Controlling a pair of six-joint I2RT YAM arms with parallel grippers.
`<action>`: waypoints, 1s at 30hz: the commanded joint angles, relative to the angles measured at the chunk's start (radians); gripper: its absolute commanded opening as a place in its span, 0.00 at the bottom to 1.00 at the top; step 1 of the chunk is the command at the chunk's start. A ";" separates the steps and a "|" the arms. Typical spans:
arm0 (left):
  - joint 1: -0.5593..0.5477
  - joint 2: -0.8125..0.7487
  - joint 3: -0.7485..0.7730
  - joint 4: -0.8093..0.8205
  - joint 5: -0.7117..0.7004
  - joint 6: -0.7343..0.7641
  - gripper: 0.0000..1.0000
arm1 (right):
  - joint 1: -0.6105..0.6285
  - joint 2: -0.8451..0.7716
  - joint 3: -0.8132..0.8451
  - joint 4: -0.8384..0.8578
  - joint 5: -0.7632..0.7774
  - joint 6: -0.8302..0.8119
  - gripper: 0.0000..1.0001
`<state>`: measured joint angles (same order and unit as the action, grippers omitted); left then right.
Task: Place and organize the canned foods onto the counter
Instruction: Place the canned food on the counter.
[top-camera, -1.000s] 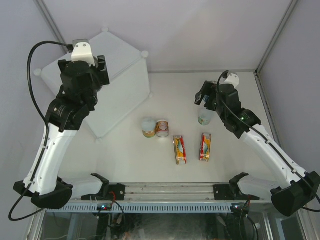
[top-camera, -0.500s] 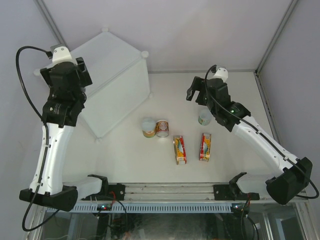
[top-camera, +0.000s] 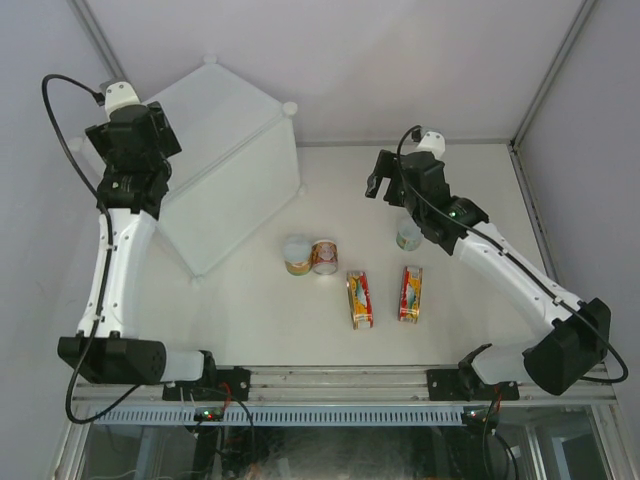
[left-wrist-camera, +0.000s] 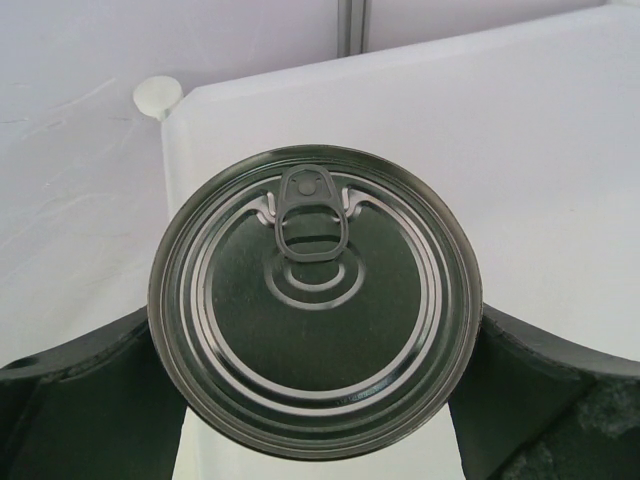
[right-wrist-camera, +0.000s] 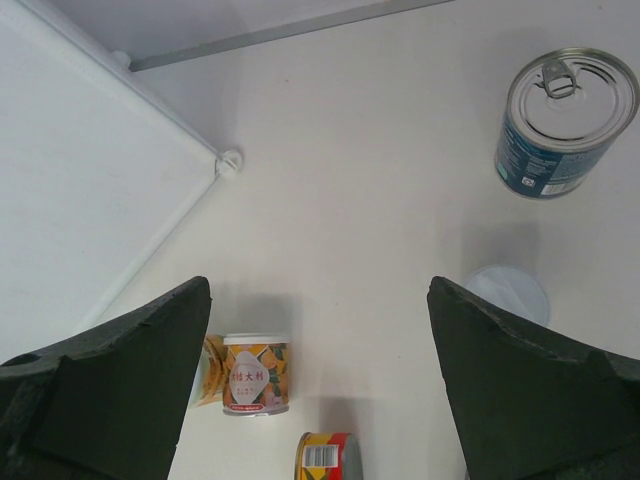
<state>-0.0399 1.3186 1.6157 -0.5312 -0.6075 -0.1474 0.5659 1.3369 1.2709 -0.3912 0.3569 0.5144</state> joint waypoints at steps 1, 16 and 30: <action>0.037 0.013 0.059 0.222 0.014 -0.016 0.00 | -0.014 0.015 0.041 0.050 -0.005 -0.014 0.89; 0.080 0.107 0.067 0.291 -0.031 0.011 0.00 | -0.052 0.039 0.038 0.047 -0.024 -0.006 0.89; 0.120 0.170 0.088 0.341 -0.112 0.042 0.00 | -0.046 -0.010 -0.015 0.033 -0.023 0.019 0.89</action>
<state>0.0601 1.4899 1.6199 -0.3138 -0.6518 -0.1295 0.5159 1.3788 1.2697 -0.3882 0.3328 0.5182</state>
